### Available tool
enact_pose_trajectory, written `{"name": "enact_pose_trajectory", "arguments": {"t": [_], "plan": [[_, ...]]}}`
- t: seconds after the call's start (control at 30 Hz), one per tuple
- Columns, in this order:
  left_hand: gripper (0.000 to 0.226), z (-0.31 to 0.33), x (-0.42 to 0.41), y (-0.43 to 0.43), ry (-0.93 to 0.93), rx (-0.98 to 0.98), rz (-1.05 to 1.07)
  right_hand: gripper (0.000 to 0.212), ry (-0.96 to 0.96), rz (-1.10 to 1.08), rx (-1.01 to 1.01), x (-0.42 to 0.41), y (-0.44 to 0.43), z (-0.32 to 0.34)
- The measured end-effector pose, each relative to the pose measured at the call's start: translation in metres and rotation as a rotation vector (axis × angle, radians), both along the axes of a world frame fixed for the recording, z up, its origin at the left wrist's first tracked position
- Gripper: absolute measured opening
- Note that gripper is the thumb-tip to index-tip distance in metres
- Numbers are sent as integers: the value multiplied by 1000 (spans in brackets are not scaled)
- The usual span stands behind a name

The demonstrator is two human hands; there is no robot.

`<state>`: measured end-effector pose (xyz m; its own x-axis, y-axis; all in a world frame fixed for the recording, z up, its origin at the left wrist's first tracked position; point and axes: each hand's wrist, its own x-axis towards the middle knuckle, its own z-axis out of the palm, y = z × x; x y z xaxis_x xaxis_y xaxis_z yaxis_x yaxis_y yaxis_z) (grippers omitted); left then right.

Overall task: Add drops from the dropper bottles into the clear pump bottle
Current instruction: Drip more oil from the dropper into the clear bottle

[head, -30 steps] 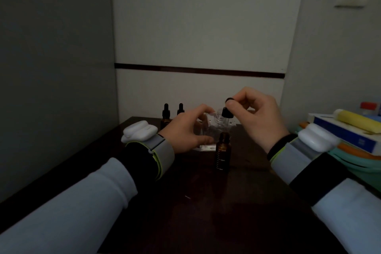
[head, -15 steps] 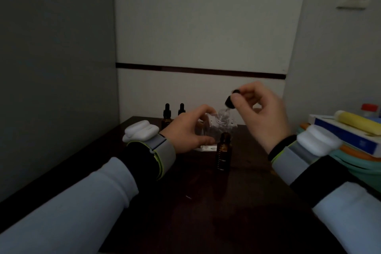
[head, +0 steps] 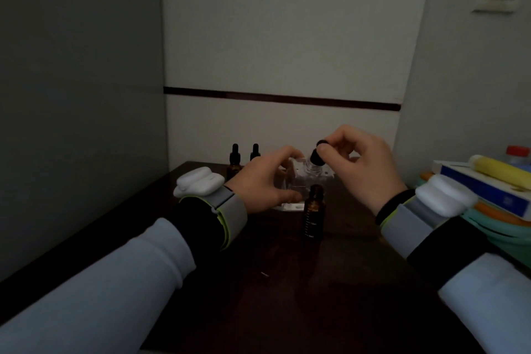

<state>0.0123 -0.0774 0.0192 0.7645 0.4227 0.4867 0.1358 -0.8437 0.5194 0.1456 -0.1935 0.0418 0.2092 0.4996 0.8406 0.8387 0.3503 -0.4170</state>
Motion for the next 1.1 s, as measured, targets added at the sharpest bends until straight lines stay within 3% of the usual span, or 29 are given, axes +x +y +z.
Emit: {"name": "enact_pose_trajectory", "arguments": {"t": [0.6, 0.87, 1.1], "plan": [[55, 0, 0, 0, -1, -15, 3, 23, 2, 13, -12, -1, 0, 0], [56, 0, -1, 0, 10, -7, 3, 18, 212, 40, 317, 0, -8, 12], [55, -1, 0, 1, -8, 3, -6, 17, 176, 47, 200, -2, -4, 7]]}}
